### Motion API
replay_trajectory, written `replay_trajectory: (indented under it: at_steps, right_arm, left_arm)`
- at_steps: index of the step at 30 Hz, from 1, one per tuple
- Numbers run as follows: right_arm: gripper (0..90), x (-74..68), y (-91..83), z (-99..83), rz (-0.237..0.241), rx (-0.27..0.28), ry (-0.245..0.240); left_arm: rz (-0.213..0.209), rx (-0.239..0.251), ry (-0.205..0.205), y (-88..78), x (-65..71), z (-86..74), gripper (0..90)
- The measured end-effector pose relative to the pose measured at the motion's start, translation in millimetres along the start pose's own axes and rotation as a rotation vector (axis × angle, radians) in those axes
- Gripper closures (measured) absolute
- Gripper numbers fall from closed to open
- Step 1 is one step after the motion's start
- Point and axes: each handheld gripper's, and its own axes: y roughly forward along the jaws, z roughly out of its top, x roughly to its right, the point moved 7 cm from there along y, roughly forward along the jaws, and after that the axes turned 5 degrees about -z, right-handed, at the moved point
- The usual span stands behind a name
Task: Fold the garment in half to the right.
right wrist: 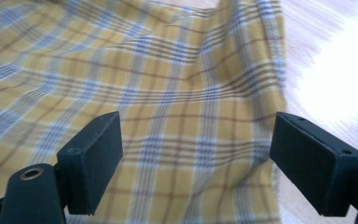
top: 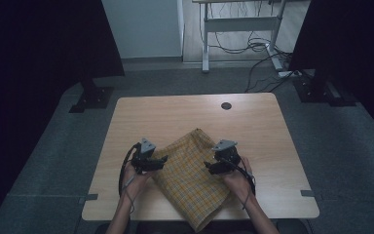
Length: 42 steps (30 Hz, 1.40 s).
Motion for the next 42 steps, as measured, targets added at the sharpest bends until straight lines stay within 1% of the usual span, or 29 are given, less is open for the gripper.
replay_trajectory:
  at_steps: [1, 2, 3, 4, 5, 7, 9, 10, 11, 12, 14, 15, 16, 17, 18, 19, 20, 21, 22, 23, 24, 27, 31, 32, 33, 35, 37, 39, 42]
  right_arm:
    - [16.2, -1.6, -1.9, -0.6, 0.006, 0.001, -0.004]
    - [16.2, -4.6, -4.6, -2.8, 0.020, -0.001, -0.009]
    - [16.2, -6.3, -6.0, -6.0, 0.029, -0.005, -0.016]
    - [16.2, -6.3, -6.0, -6.0, 0.029, -0.005, -0.016]
    - [16.2, -7.0, -6.4, -7.8, 0.032, -0.009, -0.016]
    - [16.2, -6.7, -6.1, -13.8, 0.033, -0.019, -0.015]
    - [16.2, -3.5, -3.9, -21.5, 0.033, -0.032, -0.005]
    - [16.2, -2.5, -3.6, -23.7, 0.031, -0.034, -0.001]
    - [16.2, -2.5, -3.6, -23.7, 0.031, -0.034, -0.001]
    - [16.3, -0.8, -4.4, -26.2, 0.026, -0.027, 0.004]
    - [16.3, -0.1, -6.3, -27.0, 0.024, -0.018, 0.004]
    - [16.3, -0.1, -6.3, -27.0, 0.024, -0.018, 0.004]
    - [16.2, 0.2, -6.4, -27.8, 0.027, -0.018, 0.005]
    - [16.2, 0.2, -6.4, -27.8, 0.027, -0.018, 0.005]
    - [16.1, 0.2, -4.3, -29.7, 0.032, -0.026, 0.005]
    - [16.1, 0.2, -4.3, -29.7, 0.032, -0.026, 0.005]
    - [15.8, -1.0, -1.4, -32.5, 0.043, -0.039, 0.010]
    - [15.8, -1.0, -1.4, -32.5, 0.043, -0.039, 0.010]
    - [15.8, -1.5, 1.6, -36.3, 0.049, -0.055, 0.019]
    - [15.8, -1.5, 1.6, -36.3, 0.049, -0.055, 0.019]
    - [15.8, -1.4, 4.2, -39.9, 0.058, -0.068, 0.038]
    - [15.8, -1.2, 6.4, -42.5, 0.065, -0.071, 0.052]
    - [16.1, -1.3, 4.4, -42.2, 0.064, -0.058, 0.052]
    - [16.3, -0.1, -1.1, -38.3, 0.048, -0.038, 0.031]
    - [16.3, 0.3, -3.8, -36.4, 0.043, -0.028, 0.029]
    - [16.3, 0.8, -8.0, -33.5, 0.040, -0.012, 0.029]
    - [16.3, 0.3, -19.1, -26.0, 0.042, 0.028, 0.023]
    - [16.4, -1.7, -29.4, -19.4, 0.050, 0.064, 0.005]
    - [16.1, -6.7, -38.7, -13.4, 0.086, 0.101, -0.031]
  left_arm:
    - [0.031, -0.056, 0.030, 13.1, -4.7, -1.3, 36.2]
    - [0.045, -0.081, 0.052, 18.2, -6.1, -2.0, 42.3]
    - [0.063, -0.121, 0.099, 26.2, -6.5, -3.8, 52.0]
    - [0.063, -0.121, 0.099, 26.2, -6.5, -3.8, 57.2]
    - [0.090, -0.142, 0.138, 29.7, -6.4, -5.1, 57.2]
    - [0.092, -0.145, 0.162, 31.2, -5.1, -6.0, 73.3]
    - [0.098, -0.109, 0.180, 26.0, -5.3, -3.7, 87.2]
    - [0.107, -0.042, 0.158, 14.8, -7.1, 1.7, 88.0]
    - [0.107, -0.042, 0.158, 14.8, -7.1, 1.7, 88.1]
    - [0.111, 0.022, 0.124, 3.5, -9.5, 6.7, 88.2]
    - [0.105, 0.110, 0.056, -14.4, -13.8, 11.4, 88.2]
    - [0.106, 0.128, 0.039, -19.4, -15.5, 11.3, 88.2]
    - [0.112, 0.128, 0.014, -23.1, -18.7, 7.8, 88.1]
    - [0.119, 0.105, 0.003, -22.4, -21.2, 3.6, 88.1]
    - [0.133, 0.054, -0.007, -17.7, -25.4, -5.6, 87.9]
    - [0.137, 0.029, -0.016, -14.0, -28.0, -11.7, 87.9]
    - [0.140, -0.004, -0.046, -7.9, -32.8, -21.9, 87.6]
    - [0.137, -0.014, -0.067, -4.7, -35.4, -27.3, 87.6]
    - [0.125, -0.008, -0.102, -0.9, -38.8, -33.9, 86.8]
    - [0.113, -0.001, -0.125, 0.8, -40.7, -37.5, 86.8]
    - [0.101, 0.007, -0.140, 1.8, -41.6, -39.4, 84.9]
    - [0.098, 0.025, -0.151, -1.4, -44.0, -38.2, 78.2]
    - [0.093, 0.082, -0.183, -17.1, -46.9, -34.2, 71.8]
    - [0.091, 0.101, -0.192, -22.8, -46.9, -34.7, 67.5]
    - [0.086, 0.121, -0.200, -30.4, -46.8, -37.4, 66.1]
    - [0.092, 0.127, -0.202, -34.9, -47.8, -39.4, 62.3]
    - [0.098, 0.140, -0.215, -45.1, -51.0, -44.3, 60.2]
    - [0.105, 0.149, -0.237, -52.8, -55.0, -50.8, 55.4]
    - [0.098, 0.140, -0.280, -57.3, -60.2, -63.9, 45.2]
